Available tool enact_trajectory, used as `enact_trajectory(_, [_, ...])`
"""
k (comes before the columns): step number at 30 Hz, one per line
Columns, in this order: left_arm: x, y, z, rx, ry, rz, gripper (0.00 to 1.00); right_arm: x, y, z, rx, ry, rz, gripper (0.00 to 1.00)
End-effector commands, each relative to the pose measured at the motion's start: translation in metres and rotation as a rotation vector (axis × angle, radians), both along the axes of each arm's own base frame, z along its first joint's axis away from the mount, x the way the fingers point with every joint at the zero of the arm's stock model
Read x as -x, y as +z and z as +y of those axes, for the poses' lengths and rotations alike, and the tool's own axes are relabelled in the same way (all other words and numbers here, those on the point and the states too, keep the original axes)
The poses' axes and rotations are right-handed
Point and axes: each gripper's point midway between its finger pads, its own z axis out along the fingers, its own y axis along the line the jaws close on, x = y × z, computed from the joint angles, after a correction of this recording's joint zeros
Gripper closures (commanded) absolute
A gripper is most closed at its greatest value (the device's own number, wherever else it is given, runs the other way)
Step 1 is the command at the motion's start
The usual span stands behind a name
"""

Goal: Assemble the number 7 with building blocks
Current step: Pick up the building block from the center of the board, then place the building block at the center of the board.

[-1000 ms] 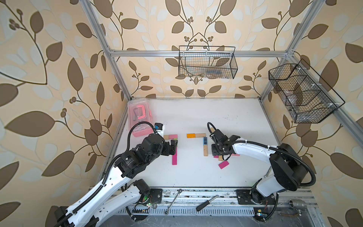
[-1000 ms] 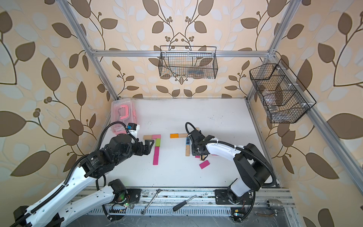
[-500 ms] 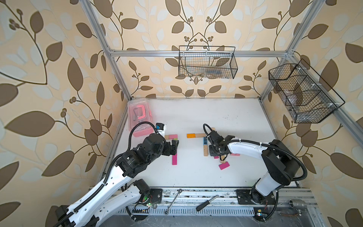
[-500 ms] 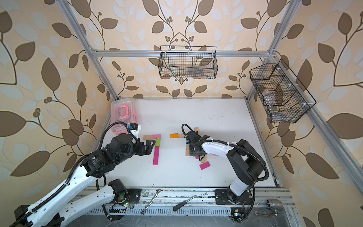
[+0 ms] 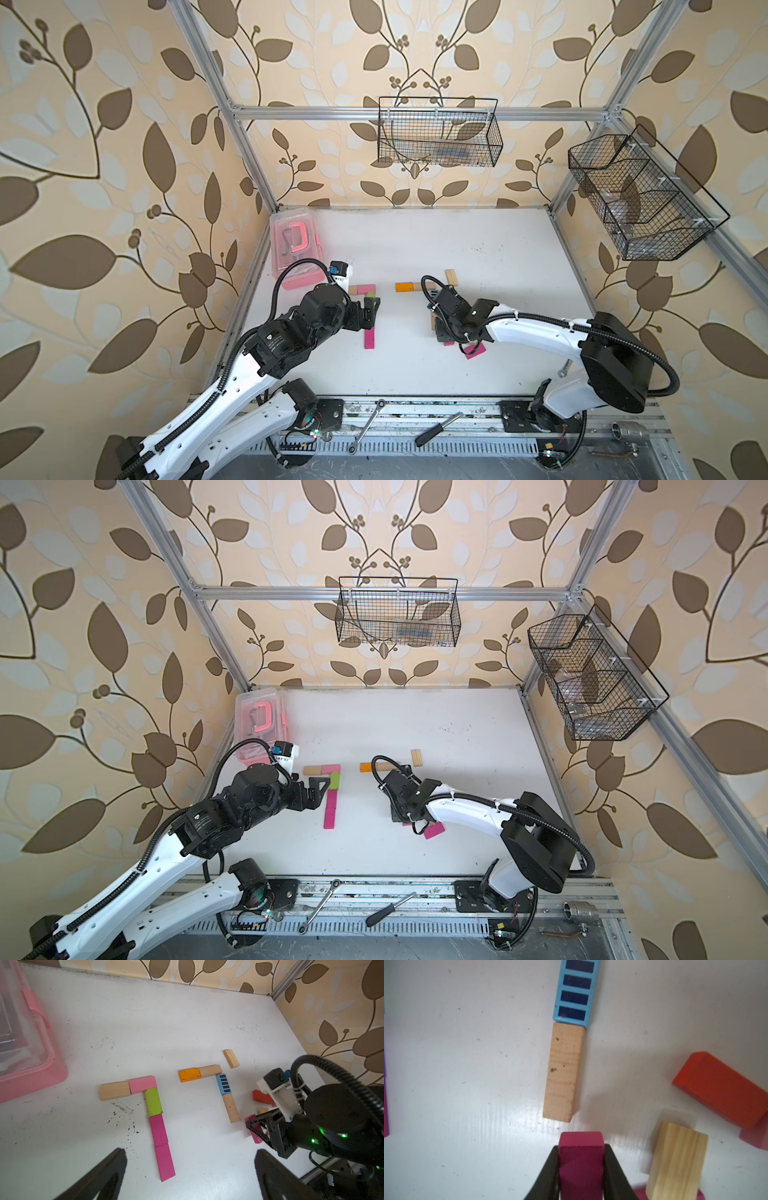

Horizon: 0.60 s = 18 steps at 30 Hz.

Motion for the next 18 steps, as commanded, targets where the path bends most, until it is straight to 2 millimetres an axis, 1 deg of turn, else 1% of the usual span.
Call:
enact_trajectory(1, [0.0,0.008,-0.002,0.037,-0.013,-0.033,0.01,0.008,-0.009,0.005,-0.042,-0.064,0.021,0.82])
enact_trajectory(4, [0.001,0.01,-0.003,0.046,-0.019,-0.035,0.01,0.009,-0.015,0.009,-0.031,-0.067,0.024,0.82])
enact_trajectory(9, [0.002,0.012,-0.002,0.051,-0.019,-0.042,0.01,0.007,-0.022,0.02,-0.045,-0.065,0.024,0.81])
enact_trajectory(12, [0.002,0.014,0.0,0.056,-0.012,-0.052,0.01,0.007,-0.025,0.021,-0.036,-0.068,0.03,0.81])
enact_trajectory(18, [0.002,0.014,0.0,0.053,-0.012,-0.052,0.01,0.004,-0.027,0.023,-0.039,-0.072,0.029,0.8])
